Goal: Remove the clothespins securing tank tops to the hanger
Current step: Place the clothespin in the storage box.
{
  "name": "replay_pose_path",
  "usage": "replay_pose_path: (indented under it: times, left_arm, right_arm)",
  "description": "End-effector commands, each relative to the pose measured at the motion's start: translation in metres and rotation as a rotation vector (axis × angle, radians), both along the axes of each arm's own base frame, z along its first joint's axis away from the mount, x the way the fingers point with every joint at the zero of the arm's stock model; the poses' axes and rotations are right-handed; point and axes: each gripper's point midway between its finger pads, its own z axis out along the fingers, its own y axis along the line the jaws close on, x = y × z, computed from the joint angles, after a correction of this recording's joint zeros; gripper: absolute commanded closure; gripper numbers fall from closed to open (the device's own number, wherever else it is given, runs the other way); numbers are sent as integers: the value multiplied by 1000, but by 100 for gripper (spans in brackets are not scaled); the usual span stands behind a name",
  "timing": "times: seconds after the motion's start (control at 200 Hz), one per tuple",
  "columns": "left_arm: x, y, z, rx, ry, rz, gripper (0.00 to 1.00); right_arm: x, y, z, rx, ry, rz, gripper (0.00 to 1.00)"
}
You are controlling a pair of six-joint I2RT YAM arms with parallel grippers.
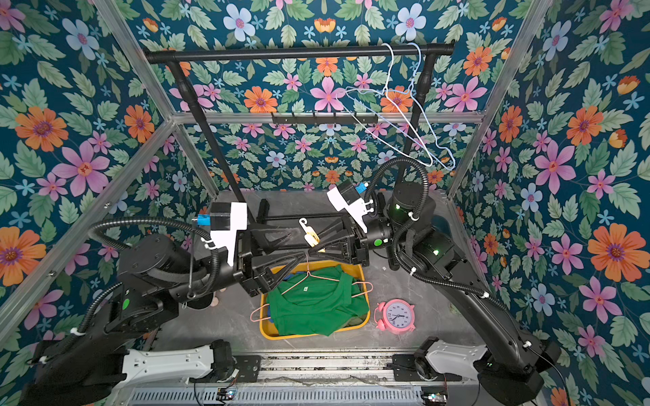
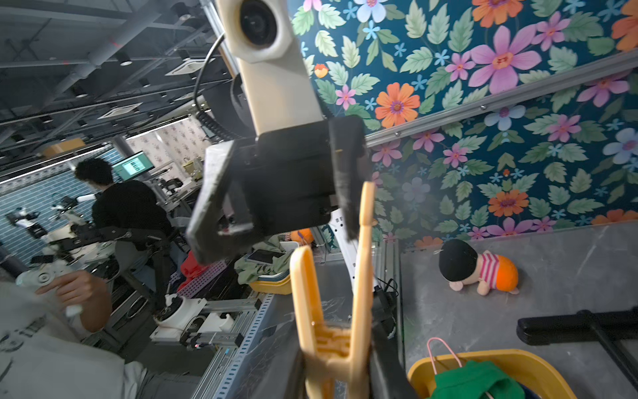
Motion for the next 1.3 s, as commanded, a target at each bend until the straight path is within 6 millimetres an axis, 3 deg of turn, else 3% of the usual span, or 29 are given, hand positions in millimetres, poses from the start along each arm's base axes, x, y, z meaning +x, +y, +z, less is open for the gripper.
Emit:
replay_pose_path:
  times: [0.0, 0.23, 0.41, 0.6, 0.695, 0.895, 1.215, 1.295]
  left_arm:
    - [1, 17, 14, -72, -6, 36, 38]
    - [7, 46, 6, -98, 14, 114, 38]
    - [15, 49, -2, -71, 28, 166, 37]
    - [23, 36, -16, -19, 45, 190, 37]
    - [26, 28, -24, 7, 44, 191, 37]
    - [34, 9, -51, 58, 49, 204, 37]
    - [48, 1, -94, 46, 102, 261, 37]
    - [49, -1, -100, 56, 105, 260, 36]
  right_arm:
    - [19, -1, -6, -18, 18, -82, 100]
    - [50, -33, -19, -13, 100, -238, 100]
    - [76, -69, -46, -15, 204, -379, 100]
    - [130, -121, -108, -43, 418, -668, 100]
    - [161, -162, -149, -59, 535, -881, 100]
    - [217, -237, -219, -44, 755, -1156, 100]
    - [292, -299, -301, -204, 887, -1360, 100]
    - [308, -320, -322, -175, 934, -1396, 100]
